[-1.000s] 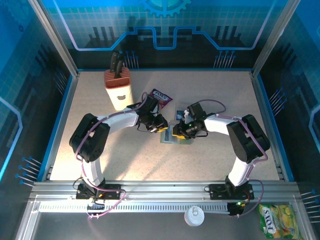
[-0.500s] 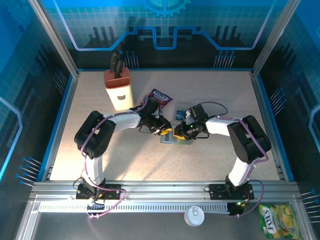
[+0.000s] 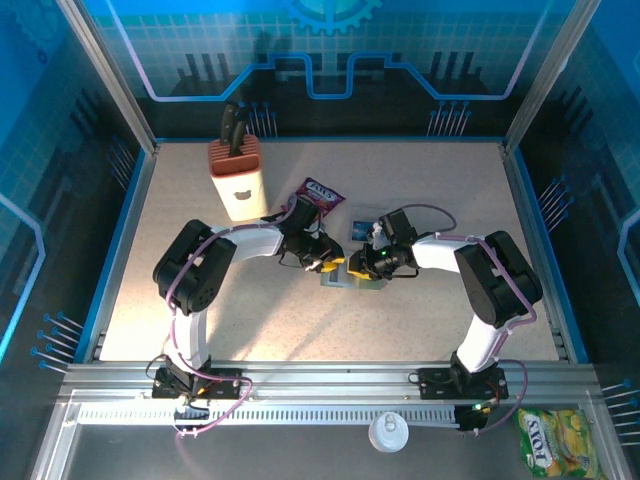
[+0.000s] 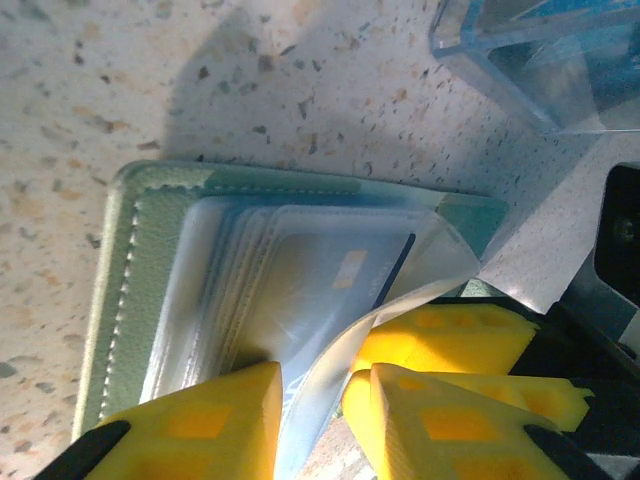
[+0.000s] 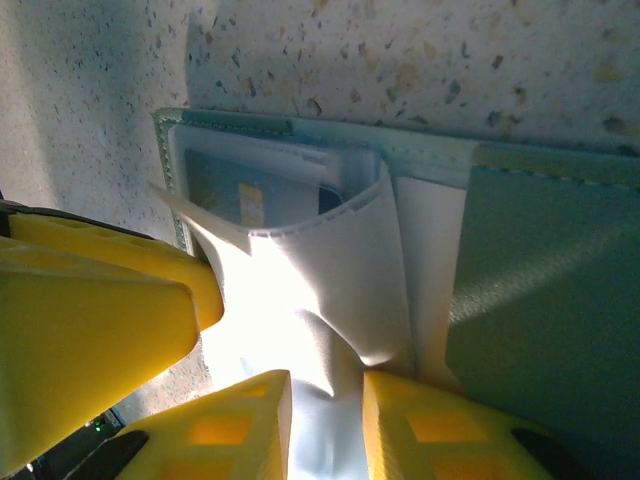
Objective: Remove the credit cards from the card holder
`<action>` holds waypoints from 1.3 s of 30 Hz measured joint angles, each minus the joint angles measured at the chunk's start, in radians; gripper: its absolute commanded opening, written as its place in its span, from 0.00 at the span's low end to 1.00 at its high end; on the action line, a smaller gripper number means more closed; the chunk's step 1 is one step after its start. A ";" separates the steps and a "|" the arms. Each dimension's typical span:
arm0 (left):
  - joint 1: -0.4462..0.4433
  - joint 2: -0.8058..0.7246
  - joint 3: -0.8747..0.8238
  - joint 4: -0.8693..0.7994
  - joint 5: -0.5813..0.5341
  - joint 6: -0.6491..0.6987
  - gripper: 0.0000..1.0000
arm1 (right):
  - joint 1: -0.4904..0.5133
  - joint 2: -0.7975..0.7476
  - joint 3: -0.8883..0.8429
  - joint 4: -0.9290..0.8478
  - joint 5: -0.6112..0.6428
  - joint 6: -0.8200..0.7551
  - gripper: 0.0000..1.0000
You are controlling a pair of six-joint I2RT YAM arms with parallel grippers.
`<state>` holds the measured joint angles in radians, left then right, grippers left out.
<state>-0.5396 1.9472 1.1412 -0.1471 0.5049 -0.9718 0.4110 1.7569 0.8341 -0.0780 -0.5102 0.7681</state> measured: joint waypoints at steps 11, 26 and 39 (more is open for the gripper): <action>-0.002 0.003 -0.025 0.076 0.028 -0.049 0.26 | 0.000 -0.003 -0.011 0.016 -0.001 0.015 0.24; -0.027 0.003 -0.002 0.063 0.043 -0.050 0.27 | -0.002 -0.155 -0.024 -0.037 0.056 0.003 0.30; -0.090 0.031 0.142 -0.017 0.053 -0.021 0.26 | -0.127 -0.369 -0.068 -0.106 0.137 -0.023 0.31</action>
<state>-0.6300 1.9785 1.2835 -0.1642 0.5579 -0.9928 0.2836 1.3884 0.7662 -0.1841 -0.3729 0.7456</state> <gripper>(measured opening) 0.258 0.304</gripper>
